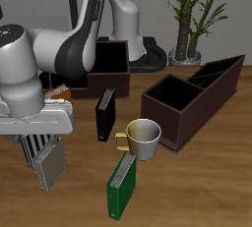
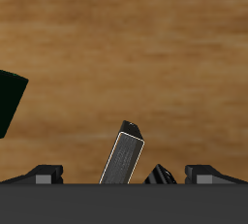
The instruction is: Place the yellow book into the left desk caddy's back compartment
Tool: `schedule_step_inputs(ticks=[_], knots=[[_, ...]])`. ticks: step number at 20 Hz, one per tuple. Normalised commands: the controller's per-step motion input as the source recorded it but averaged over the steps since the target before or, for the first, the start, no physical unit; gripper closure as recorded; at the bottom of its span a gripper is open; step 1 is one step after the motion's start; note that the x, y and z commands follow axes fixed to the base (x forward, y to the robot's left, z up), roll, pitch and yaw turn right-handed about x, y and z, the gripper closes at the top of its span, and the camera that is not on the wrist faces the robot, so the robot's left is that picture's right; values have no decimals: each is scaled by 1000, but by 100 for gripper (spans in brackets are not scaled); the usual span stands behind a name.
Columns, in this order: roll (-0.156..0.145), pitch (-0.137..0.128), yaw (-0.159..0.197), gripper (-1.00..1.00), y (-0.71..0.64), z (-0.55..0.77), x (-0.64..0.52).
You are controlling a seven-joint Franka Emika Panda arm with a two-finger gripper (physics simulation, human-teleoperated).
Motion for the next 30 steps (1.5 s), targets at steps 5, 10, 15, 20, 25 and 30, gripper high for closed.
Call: schedule_step_inputs(ticks=[5,10,15,20,25,30], knots=[[-8,27,-37,-100,-58,-380,-91],[13,2,-28,-100,93,-142,-41],[-20,10,-26,-100,-53,-133,18],[-9,23,-34,-100,-1,-230,47],[-10,43,-8,-100,96,-237,97],[2,16,-40,100,92,-187,49]])
